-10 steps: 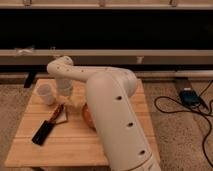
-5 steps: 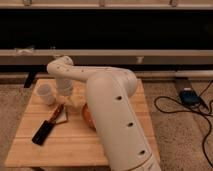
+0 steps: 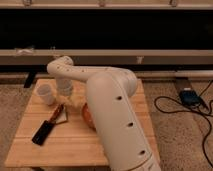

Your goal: Place the pepper in the ceramic bowl

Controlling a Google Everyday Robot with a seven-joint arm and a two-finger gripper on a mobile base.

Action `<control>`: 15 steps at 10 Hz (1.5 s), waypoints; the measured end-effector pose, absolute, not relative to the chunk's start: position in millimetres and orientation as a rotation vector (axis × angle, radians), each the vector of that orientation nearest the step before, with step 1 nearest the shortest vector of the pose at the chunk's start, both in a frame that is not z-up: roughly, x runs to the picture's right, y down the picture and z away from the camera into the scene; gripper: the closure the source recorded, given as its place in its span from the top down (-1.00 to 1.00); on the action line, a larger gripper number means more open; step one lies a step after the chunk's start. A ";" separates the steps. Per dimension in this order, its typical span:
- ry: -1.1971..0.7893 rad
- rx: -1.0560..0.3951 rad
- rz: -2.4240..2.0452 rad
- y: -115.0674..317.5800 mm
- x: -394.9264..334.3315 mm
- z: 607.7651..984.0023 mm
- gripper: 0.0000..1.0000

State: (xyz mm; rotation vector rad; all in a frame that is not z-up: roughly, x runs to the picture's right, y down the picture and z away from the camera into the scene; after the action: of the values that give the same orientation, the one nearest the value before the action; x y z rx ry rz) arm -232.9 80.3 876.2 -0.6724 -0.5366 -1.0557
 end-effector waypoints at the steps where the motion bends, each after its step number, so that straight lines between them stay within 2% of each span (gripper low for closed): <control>1: -0.537 -0.673 -1.056 80.4 -232.9 876.2 0.60; 10: -0.528 -0.643 -1.103 77.4 -241.5 876.2 0.60; 15: -0.485 -0.574 -1.187 92.5 -275.6 855.2 0.60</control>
State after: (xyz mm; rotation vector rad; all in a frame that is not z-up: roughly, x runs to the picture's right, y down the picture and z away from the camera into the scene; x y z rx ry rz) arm -275.6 92.5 855.2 -0.5740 -0.4853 -1.1866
